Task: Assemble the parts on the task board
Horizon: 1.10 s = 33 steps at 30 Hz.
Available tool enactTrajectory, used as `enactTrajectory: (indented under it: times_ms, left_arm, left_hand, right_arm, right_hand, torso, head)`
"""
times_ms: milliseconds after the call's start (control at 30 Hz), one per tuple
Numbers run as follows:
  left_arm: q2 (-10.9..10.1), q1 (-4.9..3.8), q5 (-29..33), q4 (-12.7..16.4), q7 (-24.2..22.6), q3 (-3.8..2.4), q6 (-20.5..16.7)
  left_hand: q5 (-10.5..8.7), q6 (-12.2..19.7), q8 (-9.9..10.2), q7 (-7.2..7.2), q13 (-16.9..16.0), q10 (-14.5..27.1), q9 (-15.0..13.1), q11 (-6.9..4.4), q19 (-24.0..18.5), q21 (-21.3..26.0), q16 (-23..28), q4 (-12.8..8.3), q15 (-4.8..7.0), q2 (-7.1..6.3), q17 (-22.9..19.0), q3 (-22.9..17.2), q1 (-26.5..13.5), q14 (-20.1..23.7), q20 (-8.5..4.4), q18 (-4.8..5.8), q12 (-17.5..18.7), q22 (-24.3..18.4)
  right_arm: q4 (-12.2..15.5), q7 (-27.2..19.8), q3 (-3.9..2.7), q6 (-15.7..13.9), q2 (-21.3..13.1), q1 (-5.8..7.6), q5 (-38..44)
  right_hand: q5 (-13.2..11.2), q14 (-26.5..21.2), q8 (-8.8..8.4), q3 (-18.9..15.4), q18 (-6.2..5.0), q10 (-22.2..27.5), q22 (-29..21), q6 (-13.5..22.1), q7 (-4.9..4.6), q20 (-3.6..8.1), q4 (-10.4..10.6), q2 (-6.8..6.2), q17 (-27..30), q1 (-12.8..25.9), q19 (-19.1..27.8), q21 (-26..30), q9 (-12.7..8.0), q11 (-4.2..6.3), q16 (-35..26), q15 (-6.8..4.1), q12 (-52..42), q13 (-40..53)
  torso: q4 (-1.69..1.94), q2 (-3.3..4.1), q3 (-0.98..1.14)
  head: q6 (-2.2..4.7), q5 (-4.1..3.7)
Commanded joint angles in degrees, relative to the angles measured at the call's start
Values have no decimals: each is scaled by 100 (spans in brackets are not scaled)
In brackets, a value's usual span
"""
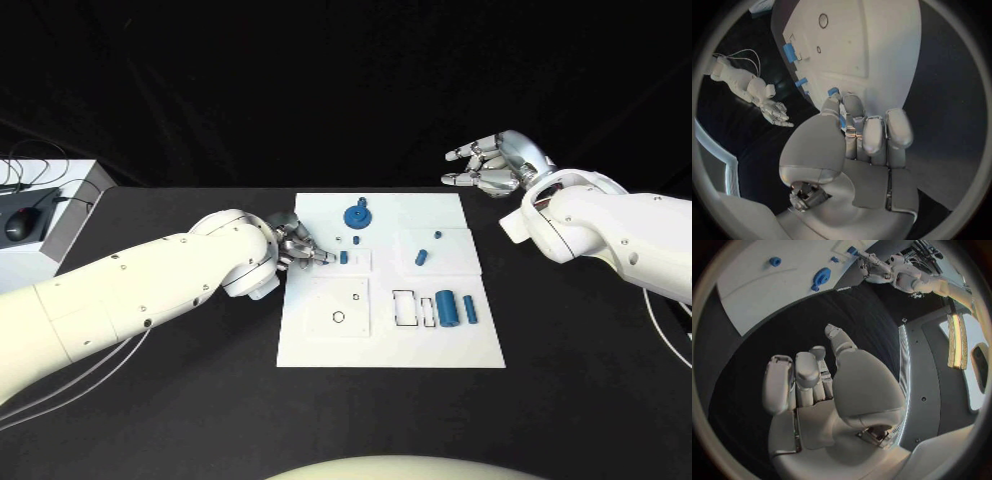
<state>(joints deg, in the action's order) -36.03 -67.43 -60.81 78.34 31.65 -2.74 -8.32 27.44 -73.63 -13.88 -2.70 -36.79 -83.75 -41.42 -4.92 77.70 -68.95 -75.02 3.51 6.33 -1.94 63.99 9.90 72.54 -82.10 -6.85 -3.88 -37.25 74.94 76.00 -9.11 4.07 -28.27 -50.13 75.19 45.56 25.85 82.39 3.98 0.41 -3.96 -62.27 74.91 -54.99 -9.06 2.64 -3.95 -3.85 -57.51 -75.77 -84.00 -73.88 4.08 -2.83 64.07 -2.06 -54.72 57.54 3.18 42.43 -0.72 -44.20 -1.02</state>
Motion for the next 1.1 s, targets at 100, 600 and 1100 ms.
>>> enactTrajectory:
  times_ms: [100, 600, 1100]
  left_arm:
    - [-17, 10, 8, 55, 44, -37, 86]
    - [-101, 14, 131, 182, -8, -306, -14]
    - [-191, 15, 1040, 92, -1075, -518, -664]
  left_hand:
    - [-81, -2, -48, -3, 15, 5, -22, -23, 7, 17, -11, 108, 10, 1, 10, 135, -91, -13, -7, 116, -36, 13]
    - [-2441, -15, -145, 30, 38, 13, -123, -8, 14, 14, -15, 1307, 8, -685, 19, -349, -440, -13, -4, 106, -58, 18]
    - [-2457, 1194, 583, 669, 571, 1430, 479, 466, -1492, 2313, 1808, 722, -294, -235, -1773, -1175, 595, 1215, 229, -135, 810, -1436]
  right_arm:
    - [6, -68, -2, 53, -5, -5, 6]
    - [-3, -68, -2, 62, -2, -16, 5]
    - [-5, -89, -2, 20, -13, -24, -3]
  right_hand:
    - [29, 19, -32, -9, -1, -2, 1093, 6, -50, 12, 15, -1, 7, 45, -445, 18, -2, 26, -20, 2, -10, 3]
    - [32, 19, -32, -2, 0, -4, 1094, 12, -52, 12, 9, -8, 10, 37, -446, 16, -2, 26, -23, 2, -10, 2]
    - [34, 17, -33, 4, 0, 1, 1094, 14, -52, 12, 1, -4, 12, 32, -446, 15, -2, 26, -26, 3, -5, -1]
  torso:
    - [5, 1, 0]
    - [3, -4, 4]
    - [3, -1, 3]
  head:
    - [-5, -6]
    - [-7, 0]
    - [67, -14]
